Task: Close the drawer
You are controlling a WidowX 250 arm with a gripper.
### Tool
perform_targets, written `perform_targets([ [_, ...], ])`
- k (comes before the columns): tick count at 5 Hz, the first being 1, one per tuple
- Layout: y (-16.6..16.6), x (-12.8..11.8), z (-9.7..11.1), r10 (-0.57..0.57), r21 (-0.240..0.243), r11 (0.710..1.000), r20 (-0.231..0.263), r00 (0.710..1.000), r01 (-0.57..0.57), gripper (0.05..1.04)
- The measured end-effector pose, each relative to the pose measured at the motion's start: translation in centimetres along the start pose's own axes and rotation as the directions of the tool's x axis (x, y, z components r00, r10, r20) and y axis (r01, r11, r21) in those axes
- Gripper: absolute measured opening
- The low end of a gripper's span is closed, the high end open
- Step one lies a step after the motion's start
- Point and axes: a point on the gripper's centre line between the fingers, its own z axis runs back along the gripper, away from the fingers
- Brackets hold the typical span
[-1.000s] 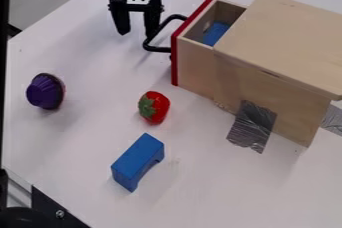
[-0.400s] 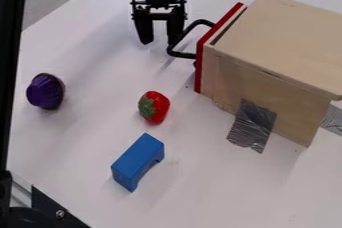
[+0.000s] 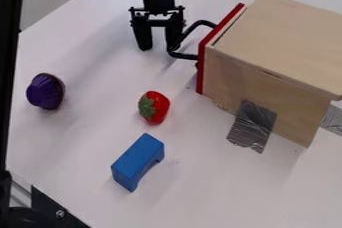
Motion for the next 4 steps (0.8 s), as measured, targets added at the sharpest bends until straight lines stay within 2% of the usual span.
perform_targets([
  [2, -2.7, -0.3, -0.6, -0.063, 0.002, 0.998, -0.017, 0.998, 0.063, 0.998],
  [4, -3.0, -0.3, -0.7, -0.073, 0.007, 0.997, -0.022, 0.997, 0.073, 0.998],
])
